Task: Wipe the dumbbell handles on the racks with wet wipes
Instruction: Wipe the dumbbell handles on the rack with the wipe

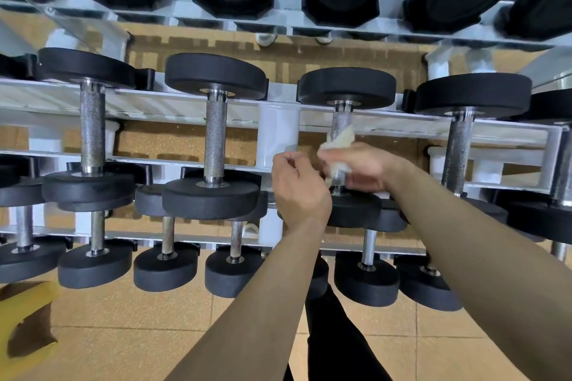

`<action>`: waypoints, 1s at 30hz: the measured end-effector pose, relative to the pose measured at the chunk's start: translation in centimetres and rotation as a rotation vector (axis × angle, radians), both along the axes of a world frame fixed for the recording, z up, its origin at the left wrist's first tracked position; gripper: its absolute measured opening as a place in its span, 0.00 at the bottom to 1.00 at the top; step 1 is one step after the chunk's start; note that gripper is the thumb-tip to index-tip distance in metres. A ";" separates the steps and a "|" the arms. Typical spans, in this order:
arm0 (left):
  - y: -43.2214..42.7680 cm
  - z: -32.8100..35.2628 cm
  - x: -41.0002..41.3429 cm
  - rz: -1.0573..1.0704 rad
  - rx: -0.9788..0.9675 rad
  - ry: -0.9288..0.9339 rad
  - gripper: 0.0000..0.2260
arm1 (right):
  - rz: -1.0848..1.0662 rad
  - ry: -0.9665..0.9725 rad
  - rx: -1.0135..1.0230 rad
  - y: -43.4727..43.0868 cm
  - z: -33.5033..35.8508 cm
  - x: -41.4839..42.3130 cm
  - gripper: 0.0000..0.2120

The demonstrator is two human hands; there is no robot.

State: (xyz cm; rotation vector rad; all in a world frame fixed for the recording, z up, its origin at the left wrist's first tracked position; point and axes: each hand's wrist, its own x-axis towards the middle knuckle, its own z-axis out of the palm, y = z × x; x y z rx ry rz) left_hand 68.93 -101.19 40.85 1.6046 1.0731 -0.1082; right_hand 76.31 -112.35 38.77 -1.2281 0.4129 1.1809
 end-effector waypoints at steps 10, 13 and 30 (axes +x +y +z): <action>1.5 0.6 0.5 -0.457 -0.130 0.110 0.18 | -0.270 -0.483 -0.593 -0.9 3.3 -3.7 0.11; 2.0 0.7 0.7 -0.490 -0.202 0.081 0.23 | -0.493 -0.455 -0.552 -1.4 4.5 -4.9 0.10; 3.6 3.3 3.0 -0.366 -0.282 0.014 0.05 | -0.199 -0.364 -0.511 -2.7 4.4 -3.4 0.23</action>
